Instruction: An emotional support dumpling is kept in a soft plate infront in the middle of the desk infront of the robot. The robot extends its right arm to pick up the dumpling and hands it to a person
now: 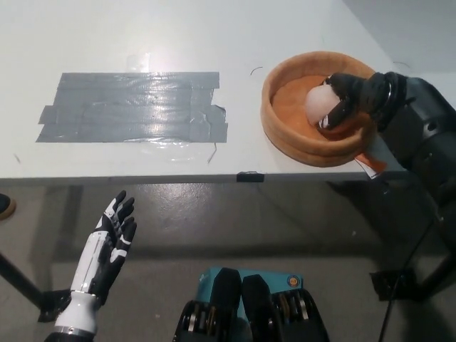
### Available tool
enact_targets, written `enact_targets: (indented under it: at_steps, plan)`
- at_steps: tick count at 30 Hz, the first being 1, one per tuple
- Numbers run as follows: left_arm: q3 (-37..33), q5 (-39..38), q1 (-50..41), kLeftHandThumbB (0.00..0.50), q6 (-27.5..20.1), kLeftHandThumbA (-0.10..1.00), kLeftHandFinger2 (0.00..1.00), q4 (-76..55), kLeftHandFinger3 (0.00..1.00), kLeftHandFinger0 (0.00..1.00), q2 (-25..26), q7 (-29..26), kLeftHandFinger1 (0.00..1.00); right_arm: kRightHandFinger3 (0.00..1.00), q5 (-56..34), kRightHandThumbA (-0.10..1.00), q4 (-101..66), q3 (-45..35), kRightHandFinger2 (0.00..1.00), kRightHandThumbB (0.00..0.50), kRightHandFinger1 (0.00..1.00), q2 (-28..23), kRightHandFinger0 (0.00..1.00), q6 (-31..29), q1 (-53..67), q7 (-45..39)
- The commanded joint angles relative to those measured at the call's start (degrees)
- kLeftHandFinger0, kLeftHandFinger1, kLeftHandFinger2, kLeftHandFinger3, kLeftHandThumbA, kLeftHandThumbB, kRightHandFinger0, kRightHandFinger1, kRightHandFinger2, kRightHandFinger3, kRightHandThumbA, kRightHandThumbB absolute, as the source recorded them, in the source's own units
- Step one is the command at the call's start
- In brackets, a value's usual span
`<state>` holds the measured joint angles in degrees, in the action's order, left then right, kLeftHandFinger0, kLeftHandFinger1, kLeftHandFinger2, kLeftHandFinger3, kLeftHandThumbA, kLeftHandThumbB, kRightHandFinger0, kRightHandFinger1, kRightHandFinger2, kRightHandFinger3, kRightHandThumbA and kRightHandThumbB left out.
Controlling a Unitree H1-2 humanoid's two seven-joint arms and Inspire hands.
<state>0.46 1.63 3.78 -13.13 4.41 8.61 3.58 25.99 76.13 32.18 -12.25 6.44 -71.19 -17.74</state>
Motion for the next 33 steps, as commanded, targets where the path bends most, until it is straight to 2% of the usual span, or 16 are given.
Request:
enact_targets:
  at_steps: [1,2,5,6,8,9,12,14,15,17,18,22,28,29,31,33]
  plan:
    - [0.41,-0.55,1.28,0.322,-2.26,0.82,1.00,-0.49,1.00,1.00,0.94,0.47,1.00,1.00,1.19,-0.10,0.82,-0.43,0.80,0.135,0.52,-0.23,0.10,-3.62,1.15,5.67]
    - [0.45,-0.34,1.42,0.323,-2.33,0.82,1.00,-0.41,1.00,1.00,0.97,0.42,1.00,1.00,1.08,-0.10,0.70,-0.69,0.95,0.129,0.63,-0.32,0.15,-3.83,1.19,6.05]
    - [0.51,-0.26,1.54,0.332,-1.61,0.83,1.00,-0.53,1.00,1.00,0.81,0.28,1.00,1.00,0.39,-0.10,0.45,-1.79,1.00,0.126,0.95,-0.69,0.31,-4.81,1.24,7.84]
    - [0.50,-0.22,1.54,0.331,-1.60,0.83,1.00,-0.54,1.00,1.00,0.81,0.28,1.00,1.00,0.32,-0.10,0.48,-1.94,1.00,0.131,0.97,-0.71,0.34,-4.99,1.24,8.10]
    - [0.53,-0.88,1.59,0.316,-1.80,0.82,1.00,-0.42,1.00,1.00,0.75,0.58,1.00,1.00,-0.50,-0.10,0.78,-3.12,1.00,0.153,0.89,-0.87,0.30,-6.30,1.08,9.14]
    - [0.53,-0.75,1.60,0.307,-2.18,0.82,1.00,-0.34,1.00,1.00,0.73,0.49,1.00,1.00,-0.86,-0.10,0.73,-3.79,1.00,0.158,0.93,-0.92,0.33,-6.73,1.06,9.84]
    - [0.50,-0.27,1.77,0.302,-2.89,0.82,1.00,-0.09,1.00,1.00,0.87,0.34,1.00,1.00,-3.99,-0.10,-0.20,-8.51,1.00,0.186,0.89,-1.07,0.59,-8.66,1.03,13.35]
    - [0.52,-0.50,2.05,0.315,-2.46,0.82,1.00,-0.20,1.00,1.00,0.75,0.38,1.00,1.00,-8.34,-0.10,-1.11,-14.35,0.99,0.160,0.72,-0.88,0.38,-9.60,1.04,15.38]
    - [0.46,-0.01,2.38,0.323,-2.17,0.84,1.00,-0.19,1.00,1.00,0.74,0.18,1.00,0.97,-12.30,-0.10,-1.60,-19.52,1.00,0.169,0.72,-0.56,0.28,-10.56,0.86,16.52]
    - [0.39,0.11,3.00,0.304,-2.39,0.83,1.00,0.18,1.00,1.00,0.82,0.22,1.00,0.88,-20.50,-0.10,-2.63,-29.66,1.00,0.180,0.73,0.49,0.28,-11.56,0.06,18.19]
    - [0.42,-0.12,3.12,0.303,-2.68,0.83,1.00,0.43,1.00,1.00,0.81,0.30,1.00,0.88,-23.42,-0.10,-3.69,-33.62,1.00,0.150,0.72,0.99,0.25,-11.98,-0.13,17.68]
    - [0.49,0.04,4.37,0.285,-2.29,0.82,1.00,0.58,1.00,1.00,0.75,0.09,1.00,0.84,-29.55,-0.10,-8.58,-43.13,0.96,0.162,0.56,2.15,0.02,-11.82,-1.49,15.10]
    - [0.43,0.37,5.01,0.275,-2.81,0.82,1.00,0.80,1.00,1.00,0.90,0.05,1.00,0.90,-34.79,-0.10,-20.38,-51.52,0.95,0.141,0.47,4.67,0.00,-5.71,-0.88,12.91]
    - [0.39,0.78,5.03,0.286,-2.68,0.84,1.00,0.75,1.00,1.00,0.89,-0.15,1.00,0.99,-37.75,-0.10,-23.52,-54.16,0.94,0.118,0.47,5.61,0.00,-3.35,-0.62,12.09]
    - [0.41,0.84,5.05,0.289,-2.45,0.84,1.00,0.83,1.00,1.00,0.84,-0.22,1.00,1.00,-43.89,-0.10,-30.21,-58.82,1.00,0.081,0.52,7.42,0.00,1.99,0.15,10.20]
    - [0.43,0.88,5.05,0.288,-2.15,0.84,1.00,0.69,1.00,1.00,0.81,-0.27,1.00,1.00,-47.20,-0.10,-33.54,-61.94,1.00,0.093,0.53,8.56,0.00,6.34,-0.15,11.64]
